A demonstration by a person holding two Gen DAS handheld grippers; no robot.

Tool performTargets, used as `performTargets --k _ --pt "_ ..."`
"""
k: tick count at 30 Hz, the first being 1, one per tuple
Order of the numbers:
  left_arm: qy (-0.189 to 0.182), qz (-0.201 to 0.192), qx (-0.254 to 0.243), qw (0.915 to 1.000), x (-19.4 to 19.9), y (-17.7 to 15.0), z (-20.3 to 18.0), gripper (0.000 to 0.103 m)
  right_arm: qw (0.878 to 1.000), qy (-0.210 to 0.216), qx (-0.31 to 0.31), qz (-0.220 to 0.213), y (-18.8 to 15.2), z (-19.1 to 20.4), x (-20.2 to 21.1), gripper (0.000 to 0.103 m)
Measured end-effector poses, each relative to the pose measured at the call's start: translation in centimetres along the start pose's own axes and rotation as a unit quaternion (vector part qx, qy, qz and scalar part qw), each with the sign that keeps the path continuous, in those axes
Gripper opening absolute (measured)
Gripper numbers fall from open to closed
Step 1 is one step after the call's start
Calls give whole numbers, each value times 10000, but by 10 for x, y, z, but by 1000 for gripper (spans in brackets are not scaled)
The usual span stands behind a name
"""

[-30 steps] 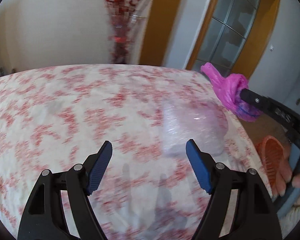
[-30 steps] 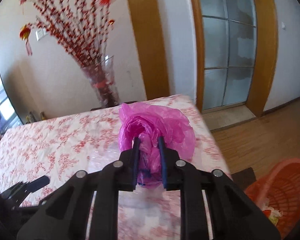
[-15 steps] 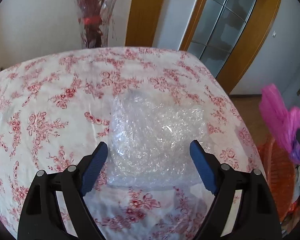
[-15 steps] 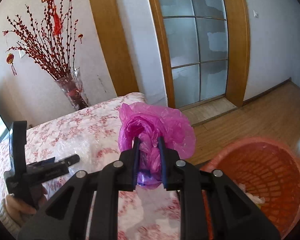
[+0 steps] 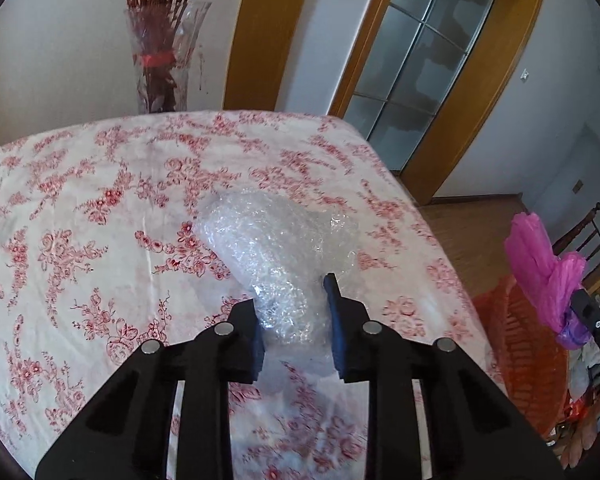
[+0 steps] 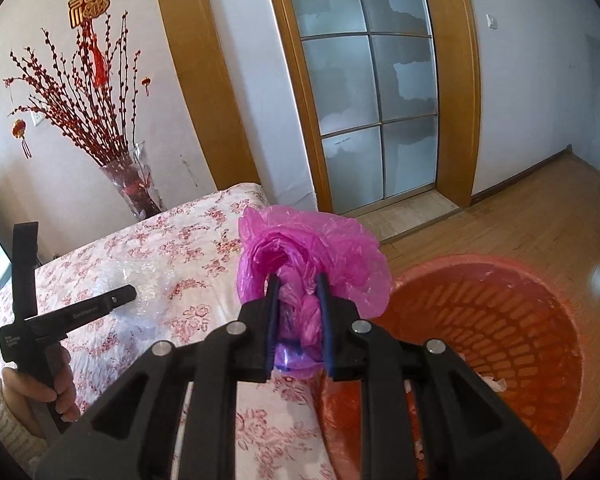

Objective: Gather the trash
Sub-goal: 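Grasp the bubble wrap with the left tool while the right holds the pink bag, then carry the bubble wrap and pink bag over the orange wastebasket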

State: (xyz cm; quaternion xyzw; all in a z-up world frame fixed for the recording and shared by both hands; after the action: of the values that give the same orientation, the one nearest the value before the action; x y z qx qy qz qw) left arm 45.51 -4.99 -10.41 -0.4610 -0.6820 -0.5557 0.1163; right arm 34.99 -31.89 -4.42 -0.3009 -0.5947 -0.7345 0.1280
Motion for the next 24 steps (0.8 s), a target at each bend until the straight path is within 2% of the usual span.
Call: performTargets --k 10,14,24 --pt "-170 -222 -510 9983 34 3 -58 25 9994 -81 -198 -262 7 -33 35 19" --pt "-344 -263 -708 9966 46 0 -88 25 9987 -143 -315 -378 9 -51 51 19" --pt "-798 -338 -1383 9866 66 -21 -176 26 9943 -426 -682 -704 7 -106 93 19"
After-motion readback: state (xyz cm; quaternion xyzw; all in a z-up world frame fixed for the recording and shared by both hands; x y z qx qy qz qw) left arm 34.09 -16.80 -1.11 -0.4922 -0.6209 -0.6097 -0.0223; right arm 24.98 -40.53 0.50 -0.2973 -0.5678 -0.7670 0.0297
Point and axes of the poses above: each gripper's, at about its wrist camera, not at the fingertips, and x roughly against the way its jaws point, z to its left, y to its top, the point moved 8 cm from there along -x, roughly the way its jaws point, and after that the axes turned 9 degrees about -y, right-handed, at the moved point
